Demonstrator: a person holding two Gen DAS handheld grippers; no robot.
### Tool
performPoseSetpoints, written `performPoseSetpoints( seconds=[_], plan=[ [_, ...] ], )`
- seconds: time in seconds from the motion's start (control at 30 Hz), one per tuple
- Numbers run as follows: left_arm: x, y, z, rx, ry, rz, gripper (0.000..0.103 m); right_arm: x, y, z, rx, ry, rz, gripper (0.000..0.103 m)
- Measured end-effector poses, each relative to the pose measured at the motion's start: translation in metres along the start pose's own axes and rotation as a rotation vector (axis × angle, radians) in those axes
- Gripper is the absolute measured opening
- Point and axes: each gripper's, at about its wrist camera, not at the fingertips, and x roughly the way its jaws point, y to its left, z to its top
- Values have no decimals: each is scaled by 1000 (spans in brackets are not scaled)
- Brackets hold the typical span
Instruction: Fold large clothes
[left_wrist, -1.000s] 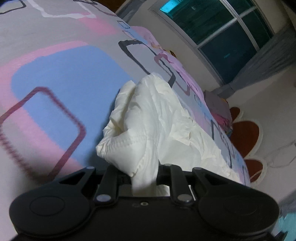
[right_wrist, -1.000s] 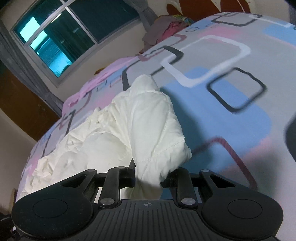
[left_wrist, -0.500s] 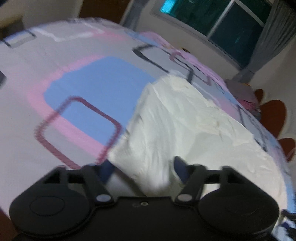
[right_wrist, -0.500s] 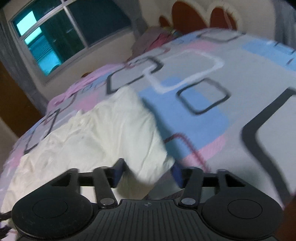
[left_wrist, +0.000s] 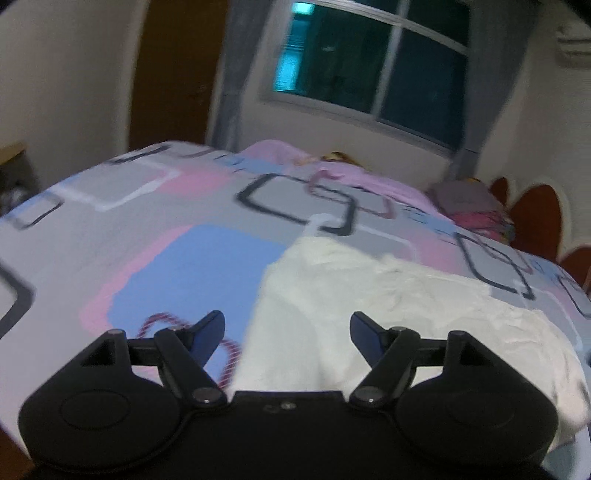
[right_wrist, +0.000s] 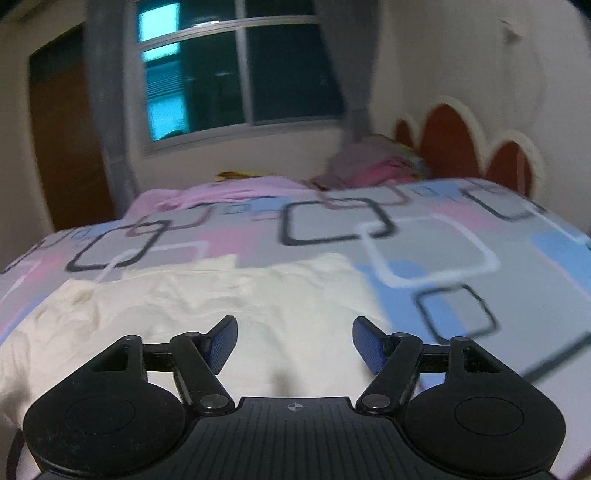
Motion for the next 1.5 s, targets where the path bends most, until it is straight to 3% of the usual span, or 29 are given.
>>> performPoseSetpoints(
  seconds=[0.17,0.3,0.47,0.67,0.8,0.9,1.03,1.17,1.4,1.5],
  plan=[
    [40,-45,6,82,-10,-33,74,60,41,13,-30,17,83,60],
    [90,-64,10,88,-13,0,73,106,65,21,-62,20,120,60],
    [129,-50,0,71,20,105,72,158,90,17,-122,41,146,60],
    [140,-32,-21,48,41,134,77,199,87,-14,-160,94,136,60],
    [143,-30,-16,22,75,139,77,213,86,-24,-169,105,140,61],
    [136,-29,-1,12,116,138,72,209,85,-17,-186,123,145,61],
    [116,-9,14,-25,133,137,83,184,88,3,-145,70,198,61],
    [115,16,16,-36,212,113,88,186,103,-8,-179,138,225,61],
    [150,52,1,-129,363,-19,103,201,121,-34,-283,148,150,61],
    [156,51,1,-74,366,-74,102,203,126,-41,-296,136,126,61]
  ],
)
